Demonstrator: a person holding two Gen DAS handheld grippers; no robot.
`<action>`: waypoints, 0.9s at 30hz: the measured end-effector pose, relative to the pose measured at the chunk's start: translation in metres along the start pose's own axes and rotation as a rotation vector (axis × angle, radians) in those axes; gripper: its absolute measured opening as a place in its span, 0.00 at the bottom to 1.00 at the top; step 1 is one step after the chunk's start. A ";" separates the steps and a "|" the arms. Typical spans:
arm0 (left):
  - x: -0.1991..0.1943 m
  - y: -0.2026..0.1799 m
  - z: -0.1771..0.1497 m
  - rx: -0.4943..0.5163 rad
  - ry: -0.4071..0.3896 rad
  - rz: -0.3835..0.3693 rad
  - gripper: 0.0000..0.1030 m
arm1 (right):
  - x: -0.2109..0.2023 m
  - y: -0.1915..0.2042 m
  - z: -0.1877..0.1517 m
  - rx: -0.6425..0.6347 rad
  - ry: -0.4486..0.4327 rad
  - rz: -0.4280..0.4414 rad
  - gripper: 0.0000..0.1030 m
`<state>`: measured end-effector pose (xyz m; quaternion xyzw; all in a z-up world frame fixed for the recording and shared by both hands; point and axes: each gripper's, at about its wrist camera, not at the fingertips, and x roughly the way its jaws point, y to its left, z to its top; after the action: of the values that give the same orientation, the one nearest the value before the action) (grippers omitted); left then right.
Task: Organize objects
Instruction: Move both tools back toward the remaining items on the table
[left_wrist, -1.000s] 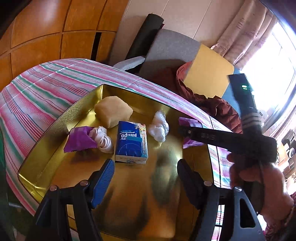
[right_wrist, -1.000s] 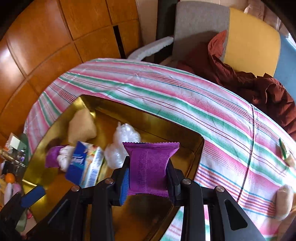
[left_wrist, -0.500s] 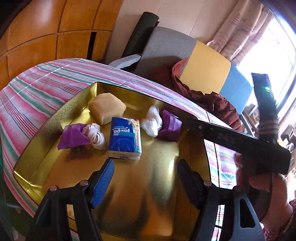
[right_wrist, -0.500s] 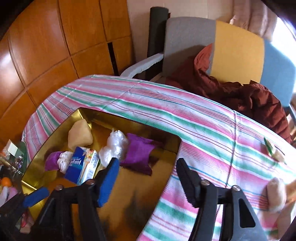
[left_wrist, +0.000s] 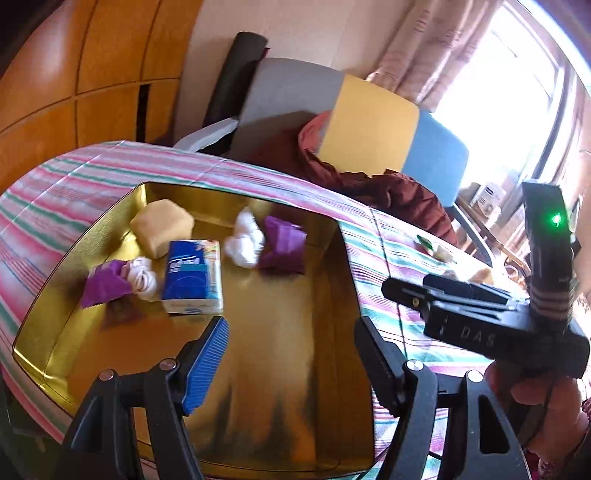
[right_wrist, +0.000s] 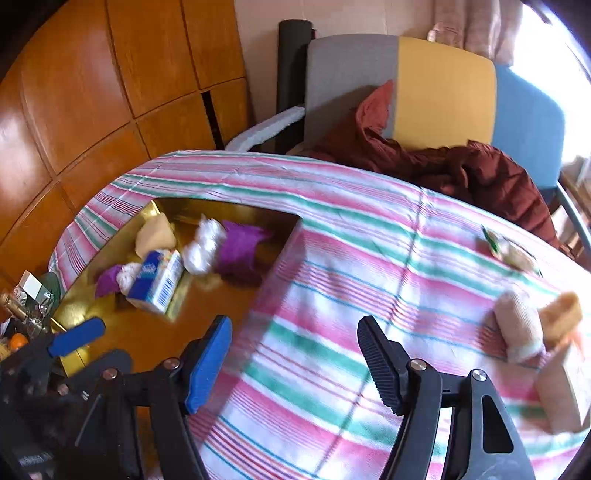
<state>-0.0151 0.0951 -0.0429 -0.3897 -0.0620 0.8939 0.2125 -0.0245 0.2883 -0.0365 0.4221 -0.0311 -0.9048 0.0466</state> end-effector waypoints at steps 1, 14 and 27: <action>-0.001 -0.003 -0.001 0.009 0.000 -0.007 0.69 | -0.002 -0.005 -0.005 0.004 0.006 -0.006 0.69; -0.002 -0.055 -0.021 0.158 0.050 -0.123 0.69 | -0.030 -0.093 -0.069 0.095 0.102 -0.094 0.70; -0.001 -0.114 -0.044 0.278 0.092 -0.198 0.69 | -0.110 -0.248 -0.076 0.272 -0.049 -0.230 0.78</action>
<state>0.0556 0.1950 -0.0410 -0.3888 0.0341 0.8500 0.3539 0.0897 0.5455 -0.0256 0.4033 -0.1057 -0.9016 -0.1157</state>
